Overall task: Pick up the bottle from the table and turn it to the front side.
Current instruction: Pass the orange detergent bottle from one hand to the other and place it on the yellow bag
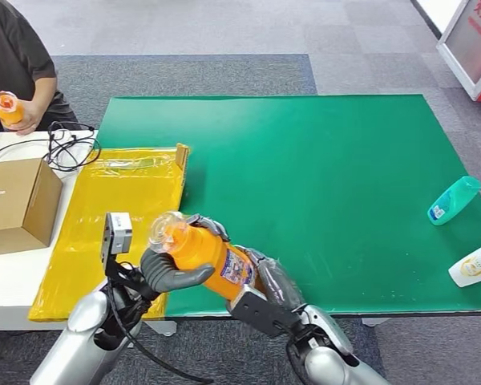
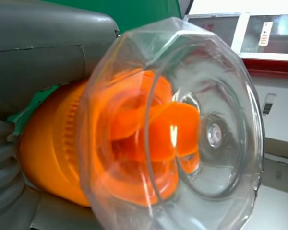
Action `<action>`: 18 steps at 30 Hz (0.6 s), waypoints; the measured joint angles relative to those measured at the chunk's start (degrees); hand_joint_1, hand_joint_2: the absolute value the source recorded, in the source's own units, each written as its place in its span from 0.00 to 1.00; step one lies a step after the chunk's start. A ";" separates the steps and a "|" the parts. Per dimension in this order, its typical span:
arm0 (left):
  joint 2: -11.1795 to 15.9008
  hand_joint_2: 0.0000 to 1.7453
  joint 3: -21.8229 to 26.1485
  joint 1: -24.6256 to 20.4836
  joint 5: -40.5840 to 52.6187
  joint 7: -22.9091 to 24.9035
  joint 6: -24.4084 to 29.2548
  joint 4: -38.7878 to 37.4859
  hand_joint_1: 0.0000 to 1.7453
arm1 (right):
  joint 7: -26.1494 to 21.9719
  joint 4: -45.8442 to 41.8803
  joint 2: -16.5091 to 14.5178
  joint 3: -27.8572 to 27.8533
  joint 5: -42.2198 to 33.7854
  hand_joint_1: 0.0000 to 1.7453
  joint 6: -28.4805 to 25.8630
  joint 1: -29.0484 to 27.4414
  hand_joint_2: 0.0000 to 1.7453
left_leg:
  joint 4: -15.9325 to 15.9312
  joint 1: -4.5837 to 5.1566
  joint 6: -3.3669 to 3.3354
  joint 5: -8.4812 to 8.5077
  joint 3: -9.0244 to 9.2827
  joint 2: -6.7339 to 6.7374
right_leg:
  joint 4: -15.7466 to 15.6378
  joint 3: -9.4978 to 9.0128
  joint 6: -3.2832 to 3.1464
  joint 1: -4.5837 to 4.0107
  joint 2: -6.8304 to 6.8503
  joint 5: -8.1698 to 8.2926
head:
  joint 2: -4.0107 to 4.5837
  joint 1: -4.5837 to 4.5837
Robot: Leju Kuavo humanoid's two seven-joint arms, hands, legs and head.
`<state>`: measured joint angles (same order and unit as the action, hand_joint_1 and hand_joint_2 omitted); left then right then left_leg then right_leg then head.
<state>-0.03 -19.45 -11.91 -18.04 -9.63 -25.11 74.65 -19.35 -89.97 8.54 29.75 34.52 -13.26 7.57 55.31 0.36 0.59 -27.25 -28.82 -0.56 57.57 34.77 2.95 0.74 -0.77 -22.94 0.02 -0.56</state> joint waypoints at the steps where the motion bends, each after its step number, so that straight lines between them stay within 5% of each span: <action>1: -0.03 1.00 -0.04 0.02 -0.10 -0.04 0.00 -0.03 1.00 | -0.05 -0.13 -0.01 0.11 -0.01 0.00 -0.20 0.02 1.00 | 0.00 0.00 0.00 0.00 0.00 0.00 | 0.00 0.00 0.00 0.00 0.00 0.00 | 0.00 0.00; 18: 1.55 1.00 2.33 0.65 2.02 -0.80 2.09 5.08 1.00 | -1.17 -4.62 0.03 -1.35 -1.49 0.00 -2.96 -3.00 1.00 | 0.00 0.00 0.01 0.02 0.01 0.00 | 0.00 0.00 0.00 0.00 0.00 0.00 | 0.00 -0.01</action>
<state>1.52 -17.12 -11.26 -16.03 -10.43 -23.01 79.73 -20.52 -94.59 8.57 28.39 33.04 -16.21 4.57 55.31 0.36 0.60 -27.23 -28.81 -0.56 57.57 34.77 2.95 0.74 -0.77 -22.93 0.02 -0.57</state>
